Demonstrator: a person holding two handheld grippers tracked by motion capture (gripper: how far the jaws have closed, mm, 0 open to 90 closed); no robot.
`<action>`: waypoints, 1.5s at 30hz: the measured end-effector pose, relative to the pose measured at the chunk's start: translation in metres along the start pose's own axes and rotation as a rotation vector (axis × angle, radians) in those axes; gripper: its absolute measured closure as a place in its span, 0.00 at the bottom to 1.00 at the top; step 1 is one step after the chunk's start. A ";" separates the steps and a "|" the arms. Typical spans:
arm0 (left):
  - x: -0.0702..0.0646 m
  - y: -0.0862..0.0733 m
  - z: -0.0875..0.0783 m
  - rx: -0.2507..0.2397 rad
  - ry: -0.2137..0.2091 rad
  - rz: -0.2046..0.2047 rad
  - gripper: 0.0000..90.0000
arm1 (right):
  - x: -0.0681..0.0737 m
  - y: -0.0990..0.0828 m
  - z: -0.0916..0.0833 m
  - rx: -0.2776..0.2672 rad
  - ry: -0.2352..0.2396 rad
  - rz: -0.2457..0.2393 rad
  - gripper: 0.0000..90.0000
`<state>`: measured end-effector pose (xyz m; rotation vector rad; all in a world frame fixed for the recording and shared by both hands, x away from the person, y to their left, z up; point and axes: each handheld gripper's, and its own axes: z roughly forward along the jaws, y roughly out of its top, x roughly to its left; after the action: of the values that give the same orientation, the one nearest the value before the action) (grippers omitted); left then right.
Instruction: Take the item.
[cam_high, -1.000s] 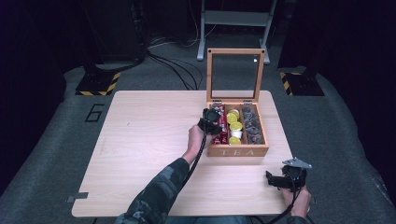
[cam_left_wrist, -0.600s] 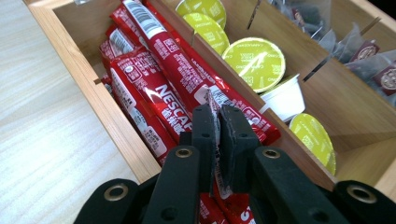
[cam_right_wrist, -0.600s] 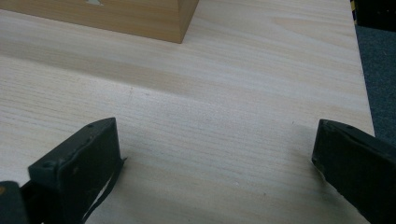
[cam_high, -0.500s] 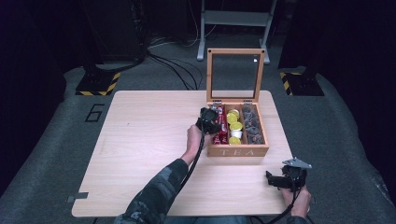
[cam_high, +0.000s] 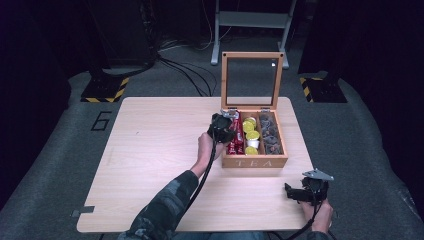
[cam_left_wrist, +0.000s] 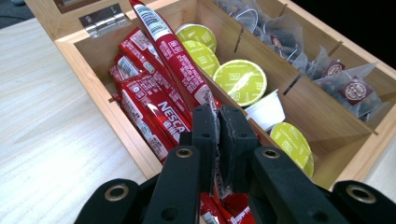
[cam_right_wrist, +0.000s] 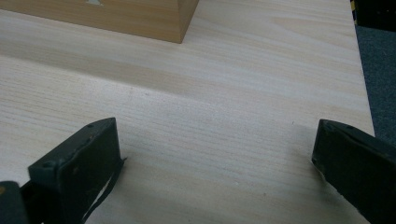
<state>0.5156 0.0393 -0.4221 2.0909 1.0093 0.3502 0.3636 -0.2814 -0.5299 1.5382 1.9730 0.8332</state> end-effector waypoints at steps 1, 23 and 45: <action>0.000 0.000 -0.002 -0.001 0.000 0.003 0.94 | 0.000 0.000 0.000 0.000 0.000 0.000 0.00; 0.001 0.000 -0.031 -0.063 0.001 0.039 0.94 | 0.000 0.000 0.000 0.000 -0.002 0.000 0.00; 0.017 -0.015 -0.064 -0.119 0.010 0.029 0.94 | 0.000 0.000 0.000 0.001 0.000 0.001 0.00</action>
<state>0.4841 0.0921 -0.3923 2.0000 0.9419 0.4250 0.3638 -0.2819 -0.5299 1.5400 1.9735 0.8326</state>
